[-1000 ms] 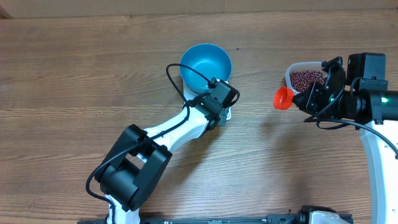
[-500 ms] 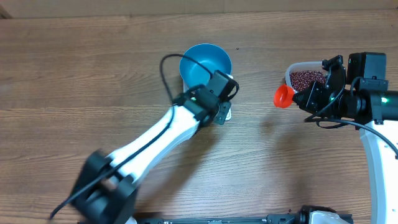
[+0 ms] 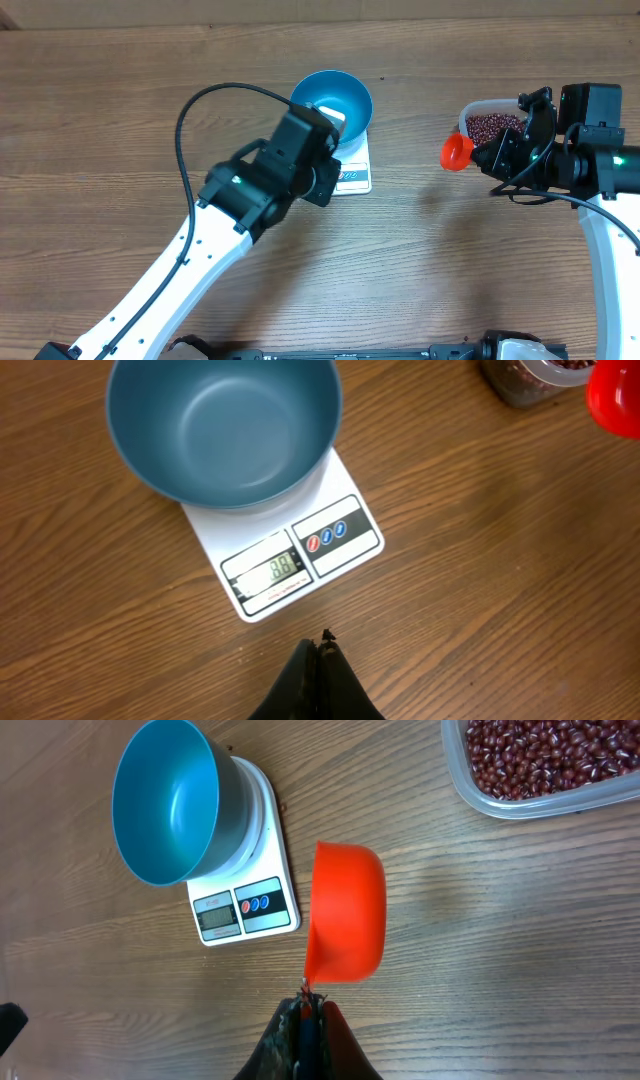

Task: Scoop item into bowl and weigh 150g on scale
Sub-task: 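Raise the left gripper away from the scale buttons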

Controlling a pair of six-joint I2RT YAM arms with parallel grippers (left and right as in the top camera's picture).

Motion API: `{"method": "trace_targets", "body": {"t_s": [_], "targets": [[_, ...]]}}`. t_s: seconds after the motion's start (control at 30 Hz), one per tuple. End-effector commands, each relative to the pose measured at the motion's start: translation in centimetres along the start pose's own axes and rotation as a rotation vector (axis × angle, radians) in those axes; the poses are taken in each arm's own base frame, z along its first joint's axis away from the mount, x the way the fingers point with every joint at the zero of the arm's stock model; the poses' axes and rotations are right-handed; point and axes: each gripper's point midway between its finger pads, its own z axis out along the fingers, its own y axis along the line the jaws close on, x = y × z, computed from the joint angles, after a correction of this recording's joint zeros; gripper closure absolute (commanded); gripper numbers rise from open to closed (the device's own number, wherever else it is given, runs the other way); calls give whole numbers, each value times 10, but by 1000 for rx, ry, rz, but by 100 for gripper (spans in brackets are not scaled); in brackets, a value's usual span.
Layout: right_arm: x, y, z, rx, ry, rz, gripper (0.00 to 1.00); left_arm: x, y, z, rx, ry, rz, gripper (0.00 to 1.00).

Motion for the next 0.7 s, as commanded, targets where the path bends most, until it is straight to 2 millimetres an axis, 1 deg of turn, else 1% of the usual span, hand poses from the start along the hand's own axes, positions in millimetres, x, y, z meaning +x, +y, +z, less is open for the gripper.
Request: {"method": "trace_targets", "body": {"t_s": [0.0, 0.3, 0.37, 0.47, 0.53, 0.6, 0.63, 0.67], "targets": [[-11, 5, -11, 2, -51, -35, 96, -4, 2, -5, 78, -4, -20, 96], [-11, 4, -11, 4, -51, -45, 96, 0, 38, -9, 96, 24, -106, 96], [-11, 4, -11, 4, -51, -45, 96, -5, 38, -12, 142, 6, -94, 96], [-10, 4, -11, 5, -47, -43, 96, -11, 32, -20, 222, -22, 0, 96], [-9, 4, -11, 5, -44, -42, 96, -12, 34, -24, 225, -27, 42, 96], [-9, 4, -11, 5, -44, -42, 96, -12, 38, -26, 209, -23, 78, 92], [-9, 4, -11, 5, -44, -42, 96, -11, 40, -26, 200, -21, 91, 87], [-10, 4, -11, 5, -45, -43, 96, -10, 43, -25, 184, -18, 96, 80]]}}
